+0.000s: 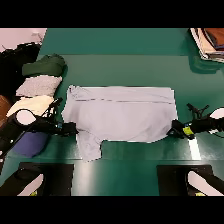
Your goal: Fold the shirts.
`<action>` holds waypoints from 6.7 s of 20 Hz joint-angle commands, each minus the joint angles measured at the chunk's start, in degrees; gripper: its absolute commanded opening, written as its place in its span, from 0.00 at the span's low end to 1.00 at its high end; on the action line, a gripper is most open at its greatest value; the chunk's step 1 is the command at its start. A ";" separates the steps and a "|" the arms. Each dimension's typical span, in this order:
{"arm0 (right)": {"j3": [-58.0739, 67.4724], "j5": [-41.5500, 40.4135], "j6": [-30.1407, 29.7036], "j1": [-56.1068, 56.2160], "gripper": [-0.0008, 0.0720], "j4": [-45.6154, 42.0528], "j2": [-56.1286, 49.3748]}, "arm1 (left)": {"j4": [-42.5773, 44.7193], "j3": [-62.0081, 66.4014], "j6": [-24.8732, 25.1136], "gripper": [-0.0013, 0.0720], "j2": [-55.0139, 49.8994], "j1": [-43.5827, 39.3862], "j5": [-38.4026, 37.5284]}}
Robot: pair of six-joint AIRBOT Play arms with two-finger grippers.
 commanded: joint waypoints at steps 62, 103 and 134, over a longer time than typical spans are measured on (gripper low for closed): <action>34.67 5.86 -17.62 -6.64 0.51 14.64 -33.90 | 0.92 42.86 4.83 0.05 -36.98 -10.73 11.37; 84.15 -12.41 -20.48 52.94 0.85 24.83 -48.72 | 15.91 68.50 2.93 0.05 -25.64 16.39 -4.35; 65.99 -6.84 -13.07 38.27 0.03 30.73 -52.17 | 11.08 67.36 5.46 0.05 -25.83 9.22 -5.84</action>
